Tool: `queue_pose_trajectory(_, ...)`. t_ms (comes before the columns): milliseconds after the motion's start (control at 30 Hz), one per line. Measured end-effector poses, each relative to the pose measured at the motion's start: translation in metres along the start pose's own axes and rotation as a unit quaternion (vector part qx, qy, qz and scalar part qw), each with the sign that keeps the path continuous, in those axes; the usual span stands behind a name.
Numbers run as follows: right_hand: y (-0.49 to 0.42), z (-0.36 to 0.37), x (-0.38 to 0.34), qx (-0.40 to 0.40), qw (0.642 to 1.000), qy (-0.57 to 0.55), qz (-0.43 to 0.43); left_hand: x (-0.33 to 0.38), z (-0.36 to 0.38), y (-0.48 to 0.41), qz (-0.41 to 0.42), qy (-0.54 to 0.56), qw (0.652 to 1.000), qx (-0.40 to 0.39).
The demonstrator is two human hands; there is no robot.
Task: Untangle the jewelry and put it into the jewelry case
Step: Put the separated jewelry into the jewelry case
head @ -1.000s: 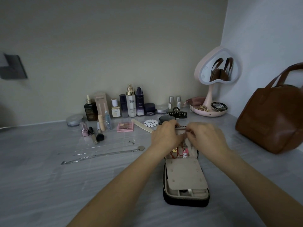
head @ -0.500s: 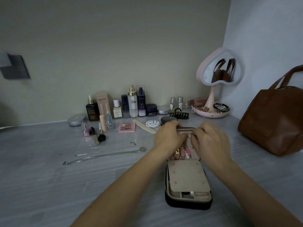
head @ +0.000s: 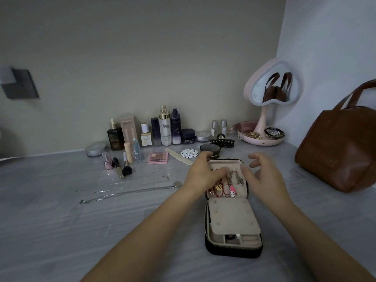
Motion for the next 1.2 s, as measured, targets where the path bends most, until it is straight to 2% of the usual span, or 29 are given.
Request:
queue_pose_trajectory(167, -0.001, 0.019, 0.018, -0.092, 0.985, -0.077, 0.123, -0.011, -0.006, 0.003, -0.065, 0.111, 0.992, -0.009)
queue_pose_trajectory(433, -0.006, 0.017, 0.023, -0.073, 0.983, -0.085, 0.143, -0.025, -0.024, 0.008, -0.098, 0.133, 0.986, -0.029)
queue_pose_trajectory(500, -0.006, 0.016, 0.022, -0.075, 0.982, -0.081, 0.150, -0.035, -0.042, 0.011, -0.076, 0.093, 0.993, -0.016)
queue_pose_trajectory(600, -0.007, 0.011, 0.015, -0.068, 0.982, -0.077, 0.160, -0.055, -0.080, 0.011, -0.012, -0.088, 0.996, 0.020)
queue_pose_trajectory(700, -0.011, 0.002, 0.001, -0.047, 0.985, -0.074, 0.149, -0.088, -0.120, 0.014, -0.001, -0.254, 0.967, 0.023)
queue_pose_trajectory(800, -0.014, -0.001, -0.017, -0.040, 0.988, -0.079, 0.125, -0.129, -0.148, 0.015, -0.048, -0.372, 0.926, -0.032)
queue_pose_trajectory(900, -0.016, 0.005, -0.039, -0.046, 0.990, -0.098, 0.091, -0.155, -0.160, 0.020, -0.098, -0.395, 0.911, -0.067)
queue_pose_trajectory(1033, -0.013, 0.023, -0.069, -0.090, 0.986, -0.130, 0.050, -0.161, -0.163, 0.021, -0.079, -0.408, 0.908, -0.052)
queue_pose_trajectory(1200, -0.006, 0.052, -0.097, -0.133, 0.983, -0.129, 0.006, -0.161, -0.159, 0.021, -0.074, -0.420, 0.902, -0.071)
Point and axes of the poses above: each hand's wrist, its own y-axis away from the middle knuckle, its own z-axis out of the palm, x = y × z, the point moved 6 cm from there along -y, towards the middle knuckle, and after that the axes turned 6 degrees about -y, right-handed, at the moved point
